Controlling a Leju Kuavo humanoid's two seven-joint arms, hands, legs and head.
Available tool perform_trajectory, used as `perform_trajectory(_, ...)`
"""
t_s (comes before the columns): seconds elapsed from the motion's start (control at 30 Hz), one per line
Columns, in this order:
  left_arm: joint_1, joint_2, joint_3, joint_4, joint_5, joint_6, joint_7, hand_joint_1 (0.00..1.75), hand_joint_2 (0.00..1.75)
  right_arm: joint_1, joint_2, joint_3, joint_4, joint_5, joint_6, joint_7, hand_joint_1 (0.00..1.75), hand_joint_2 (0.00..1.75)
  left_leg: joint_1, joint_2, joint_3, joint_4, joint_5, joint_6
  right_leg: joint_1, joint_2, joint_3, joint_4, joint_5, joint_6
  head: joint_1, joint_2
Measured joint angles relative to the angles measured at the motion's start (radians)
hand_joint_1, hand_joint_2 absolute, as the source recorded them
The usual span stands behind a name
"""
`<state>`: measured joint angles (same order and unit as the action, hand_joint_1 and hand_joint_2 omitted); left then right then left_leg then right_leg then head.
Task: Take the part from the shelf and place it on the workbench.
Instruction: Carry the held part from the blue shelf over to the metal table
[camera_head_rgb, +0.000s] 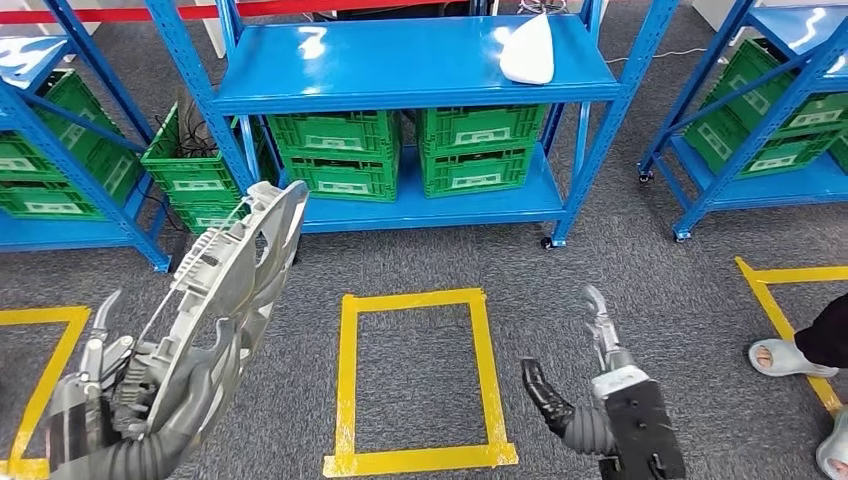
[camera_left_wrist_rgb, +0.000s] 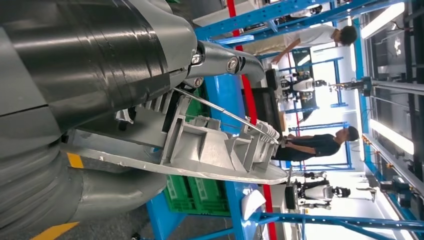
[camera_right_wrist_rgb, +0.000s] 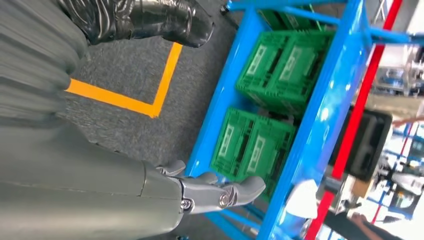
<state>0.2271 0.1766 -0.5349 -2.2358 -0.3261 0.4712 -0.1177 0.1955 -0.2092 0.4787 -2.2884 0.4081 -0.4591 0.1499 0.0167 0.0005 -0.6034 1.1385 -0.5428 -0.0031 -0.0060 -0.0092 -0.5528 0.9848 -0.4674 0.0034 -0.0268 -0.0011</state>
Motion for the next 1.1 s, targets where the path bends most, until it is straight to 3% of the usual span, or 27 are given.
perform_trajectory(0.07, -0.001, 0.000, -0.001, 0.000, -0.011, 0.000, 0.014, 1.75, 1.75, -0.012, -0.001, 0.005, 0.005, -0.008, 0.006, -0.003, 0.00, 1.75, -0.003, 0.000, 0.067, -0.114, 0.025, 0.008, 0.003, 0.001, -0.010, 0.011, 0.002, 0.008, -0.003, 0.000)
perform_trajectory(0.1, -0.002, 0.000, -0.001, -0.001, -0.018, 0.000, 0.023, 1.75, 1.75, -0.016, -0.001, 0.007, 0.007, -0.017, 0.007, -0.009, 0.00, 1.75, -0.005, -0.001, 0.079, -0.137, 0.026, 0.013, 0.004, 0.001, -0.016, 0.015, 0.004, 0.015, -0.002, 0.000)
perform_trajectory(0.2, -0.006, 0.001, -0.002, -0.002, -0.044, -0.005, 0.058, 1.75, 1.75, -0.024, -0.002, 0.008, 0.015, -0.072, 0.008, -0.051, 0.00, 1.75, -0.006, -0.002, 0.075, -0.142, 0.039, 0.029, 0.002, 0.001, -0.028, 0.020, 0.011, 0.033, 0.003, 0.000)
perform_trajectory(0.27, -0.016, 0.002, -0.003, -0.002, -0.065, -0.015, 0.088, 1.75, 1.75, -0.029, -0.001, 0.009, 0.028, -0.115, 0.013, -0.097, 0.00, 1.75, -0.002, -0.001, 0.068, -0.148, 0.052, 0.041, 0.000, 0.003, -0.052, 0.066, -0.027, 0.044, 0.012, 0.000)
perform_trajectory(0.37, -0.028, 0.004, -0.009, -0.002, -0.085, -0.019, 0.116, 1.75, 1.75, -0.040, 0.002, 0.012, 0.054, -0.147, 0.022, -0.142, 0.00, 1.75, -0.003, 0.000, 0.045, -0.145, 0.067, 0.048, -0.005, 0.004, -0.118, 0.238, -0.128, 0.054, 0.031, 0.000)
perform_trajectory(0.4, -0.030, 0.004, -0.011, -0.002, -0.089, -0.018, 0.122, 1.75, 1.75, -0.041, 0.003, 0.013, 0.063, -0.153, 0.024, -0.150, 0.00, 1.75, -0.004, 0.000, 0.036, -0.143, 0.071, 0.048, -0.006, 0.004, -0.129, 0.279, -0.143, 0.054, 0.035, 0.000)
perform_trajectory(0.43, -0.031, 0.004, -0.013, -0.002, -0.091, -0.016, 0.126, 1.75, 1.75, -0.042, 0.005, 0.014, 0.070, -0.157, 0.024, -0.157, 0.00, 1.75, -0.005, 0.000, 0.026, -0.139, 0.075, 0.048, -0.005, 0.004, -0.123, 0.285, -0.140, 0.053, 0.039, 0.000)
perform_trajectory(0.47, -0.032, 0.004, -0.014, -0.003, -0.093, -0.015, 0.130, 1.75, 1.75, -0.043, 0.007, 0.015, 0.078, -0.160, 0.024, -0.163, 0.00, 1.75, -0.006, -0.001, 0.017, -0.135, 0.080, 0.047, -0.005, 0.004, -0.102, 0.262, -0.124, 0.050, 0.043, 0.000)
perform_trajectory(0.53, -0.033, 0.006, -0.015, -0.004, -0.094, -0.012, 0.134, 1.75, 1.75, -0.048, 0.011, 0.016, 0.087, -0.164, 0.023, -0.170, 0.00, 1.75, -0.009, -0.001, 0.005, -0.128, 0.086, 0.044, -0.002, 0.004, -0.023, 0.130, -0.075, 0.038, 0.049, 0.000)
perform_trajectory(0.6, -0.036, 0.008, -0.017, -0.007, -0.094, -0.011, 0.136, 1.75, 1.75, -0.052, 0.014, 0.016, 0.095, -0.167, 0.021, -0.176, 0.00, 1.75, -0.011, 0.000, -0.005, -0.124, 0.094, 0.036, 0.004, 0.003, 0.026, 0.031, -0.057, 0.025, 0.049, 0.000)
perform_trajectory(0.73, -0.039, 0.012, -0.020, -0.012, -0.078, -0.003, 0.125, 1.75, 1.75, -0.050, 0.019, 0.016, 0.106, -0.174, 0.019, -0.178, 0.00, 1.75, -0.008, 0.002, -0.019, -0.116, 0.096, 0.012, 0.005, 0.002, 0.030, 0.002, -0.041, 0.007, 0.043, 0.000)
perform_trajectory(0.8, -0.037, 0.015, -0.021, -0.016, -0.059, 0.006, 0.108, 1.75, 1.75, -0.052, 0.021, 0.017, 0.110, -0.170, 0.020, -0.176, 0.00, 1.75, -0.006, 0.000, -0.049, -0.048, 0.041, 0.005, 0.001, 0.000, 0.032, -0.007, -0.025, -0.002, 0.033, 0.000)
perform_trajectory(0.87, -0.033, 0.019, -0.020, -0.017, -0.034, 0.011, 0.088, 1.75, 1.75, -0.053, 0.022, 0.017, 0.113, -0.158, 0.022, -0.170, 0.00, 1.75, -0.004, -0.001, -0.094, 0.082, -0.035, -0.001, 0.002, -0.001, 0.018, -0.006, -0.016, -0.008, 0.019, 0.000)
perform_trajectory(0.9, -0.031, 0.021, -0.019, -0.017, -0.023, 0.010, 0.077, 1.75, 1.75, -0.053, 0.022, 0.018, 0.113, -0.152, 0.021, -0.165, 0.00, 1.75, -0.003, -0.001, -0.106, 0.130, -0.056, -0.004, 0.002, -0.001, 0.010, -0.004, -0.011, -0.008, 0.015, 0.000)
perform_trajectory(0.93, -0.030, 0.022, -0.019, -0.017, -0.014, 0.008, 0.068, 1.75, 1.75, -0.054, 0.022, 0.020, 0.113, -0.146, 0.020, -0.160, 0.00, 1.75, -0.002, -0.001, -0.102, 0.145, -0.060, -0.005, 0.002, -0.001, 0.004, -0.002, -0.008, -0.007, 0.010, 0.000)
perform_trajectory(0.97, -0.030, 0.023, -0.018, -0.017, -0.008, 0.005, 0.061, 1.75, 1.75, -0.054, 0.022, 0.021, 0.113, -0.140, 0.018, -0.157, 0.00, 1.75, -0.001, 0.000, -0.077, 0.120, -0.046, -0.005, 0.002, -0.001, -0.002, 0.001, -0.005, -0.005, 0.006, 0.000)
perform_trajectory(1.07, -0.034, 0.023, -0.018, -0.017, -0.001, -0.006, 0.050, 1.75, 1.75, -0.056, 0.022, 0.022, 0.112, -0.131, 0.008, -0.153, 0.00, 1.75, 0.001, 0.000, 0.047, -0.073, 0.010, 0.001, 0.004, 0.000, -0.017, 0.017, -0.002, 0.003, -0.004, 0.000)
perform_trajectory(1.1, -0.035, 0.023, -0.018, -0.017, 0.000, -0.010, 0.048, 1.75, 1.75, -0.056, 0.022, 0.022, 0.111, -0.129, 0.005, -0.152, 0.00, 1.75, 0.000, 0.000, 0.072, -0.113, 0.016, 0.005, 0.005, 0.001, -0.024, 0.023, 0.000, 0.008, -0.004, 0.000)
